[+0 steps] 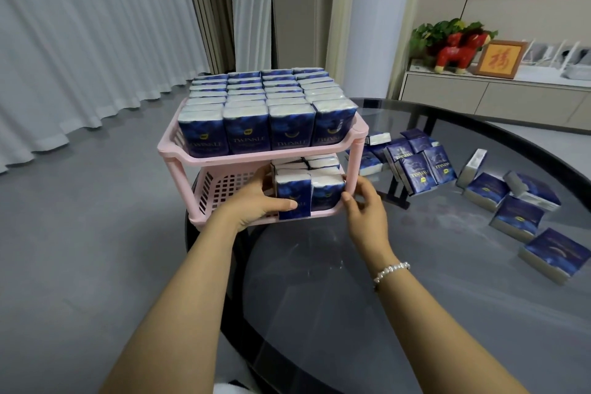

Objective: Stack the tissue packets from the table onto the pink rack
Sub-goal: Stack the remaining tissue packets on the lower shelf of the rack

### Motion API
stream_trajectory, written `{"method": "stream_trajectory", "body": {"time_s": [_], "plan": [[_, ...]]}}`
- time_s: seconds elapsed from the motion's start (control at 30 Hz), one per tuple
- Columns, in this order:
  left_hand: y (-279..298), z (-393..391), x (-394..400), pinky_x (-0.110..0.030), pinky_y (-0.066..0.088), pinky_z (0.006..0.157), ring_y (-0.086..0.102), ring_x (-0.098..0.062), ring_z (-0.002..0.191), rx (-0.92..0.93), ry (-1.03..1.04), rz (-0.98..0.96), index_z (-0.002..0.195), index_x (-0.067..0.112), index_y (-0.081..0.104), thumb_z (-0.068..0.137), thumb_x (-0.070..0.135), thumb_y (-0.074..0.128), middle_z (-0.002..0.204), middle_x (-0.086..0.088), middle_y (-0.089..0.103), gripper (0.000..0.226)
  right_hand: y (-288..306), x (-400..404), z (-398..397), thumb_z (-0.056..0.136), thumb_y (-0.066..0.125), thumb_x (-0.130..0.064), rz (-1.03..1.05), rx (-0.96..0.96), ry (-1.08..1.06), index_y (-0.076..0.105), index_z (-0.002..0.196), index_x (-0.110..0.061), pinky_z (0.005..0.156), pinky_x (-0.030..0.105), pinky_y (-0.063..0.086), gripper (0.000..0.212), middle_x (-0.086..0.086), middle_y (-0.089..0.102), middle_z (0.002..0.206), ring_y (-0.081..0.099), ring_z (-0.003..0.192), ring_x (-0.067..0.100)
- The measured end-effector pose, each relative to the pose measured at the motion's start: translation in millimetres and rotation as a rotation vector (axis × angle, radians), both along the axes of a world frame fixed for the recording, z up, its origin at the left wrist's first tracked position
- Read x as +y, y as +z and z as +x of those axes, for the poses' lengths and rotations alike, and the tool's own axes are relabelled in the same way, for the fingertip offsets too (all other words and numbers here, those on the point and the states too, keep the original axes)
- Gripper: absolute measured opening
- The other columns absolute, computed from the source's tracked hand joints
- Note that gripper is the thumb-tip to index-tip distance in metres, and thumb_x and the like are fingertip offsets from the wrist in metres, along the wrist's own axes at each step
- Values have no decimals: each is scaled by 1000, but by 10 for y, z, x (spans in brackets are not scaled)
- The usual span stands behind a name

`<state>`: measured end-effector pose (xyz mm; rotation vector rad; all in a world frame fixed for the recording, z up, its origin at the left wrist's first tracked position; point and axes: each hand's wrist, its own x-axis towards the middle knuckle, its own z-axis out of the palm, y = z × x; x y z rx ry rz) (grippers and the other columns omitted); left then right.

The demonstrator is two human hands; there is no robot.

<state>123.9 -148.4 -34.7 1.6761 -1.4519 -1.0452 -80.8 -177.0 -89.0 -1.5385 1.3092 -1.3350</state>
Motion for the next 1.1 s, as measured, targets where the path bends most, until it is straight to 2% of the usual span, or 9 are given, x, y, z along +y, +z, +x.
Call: {"method": "stream_trajectory", "body": {"time_s": [0.13,0.23,0.33,0.4,0.53,0.73,0.9,1.03,1.1], "plan": [[9,-17,23,-36,35,111,39,-18,135,-37,60,-42,148,26,24,72,25,81,150,4,35,95,-2,6,0,92,53,-10,6,-14,-9,58,117,-24,81,10,43,29,5,57,117,56,87,-3],[52,-76,81,-14,32,95,42,-12,128,-134,77,-128,145,21,32,77,17,77,138,9,43,82,0,10,-3,92,53,-10,13,-23,-6,58,117,-24,88,23,45,29,5,57,117,57,89,1],[59,-174,143,0,25,81,39,-3,115,-209,55,-165,147,20,28,80,10,74,128,12,43,82,-2,3,4,93,53,-11,23,-28,-4,58,118,-25,88,24,46,30,3,57,119,58,92,4],[41,-214,170,-4,24,88,40,-7,125,-241,52,-176,149,23,23,82,12,72,138,9,44,85,-1,0,6,93,53,-11,27,-33,-5,58,119,-25,88,23,45,30,3,57,120,58,92,5],[50,-290,231,-24,25,108,30,-23,140,-352,49,-152,151,28,-5,89,19,65,157,-1,22,94,2,14,3,92,53,-11,20,-30,0,58,120,-25,92,26,46,31,3,58,119,58,95,8],[11,-363,224,-27,38,92,54,-30,118,-352,57,-117,148,37,9,91,22,60,144,-9,44,78,4,26,4,93,53,-13,27,-35,7,57,119,-28,90,28,47,30,3,58,118,58,98,13],[5,-418,259,-20,24,101,32,-22,138,-233,98,-159,150,31,-5,85,15,69,156,1,23,100,28,54,16,93,52,-14,16,-40,13,57,119,-29,87,27,46,30,3,59,115,56,102,16],[-32,-404,296,-36,24,115,25,-22,142,-164,178,-161,147,32,-18,76,19,77,158,1,16,120,84,126,14,93,51,-8,-31,-1,-14,55,122,-23,86,22,37,33,-4,53,111,42,110,14],[-24,-422,334,-38,23,116,22,-22,144,-157,199,-166,148,31,-15,75,22,78,159,-1,12,119,96,130,6,93,52,-8,-41,3,-19,54,125,-21,85,19,35,35,-5,51,113,42,113,15]]}}
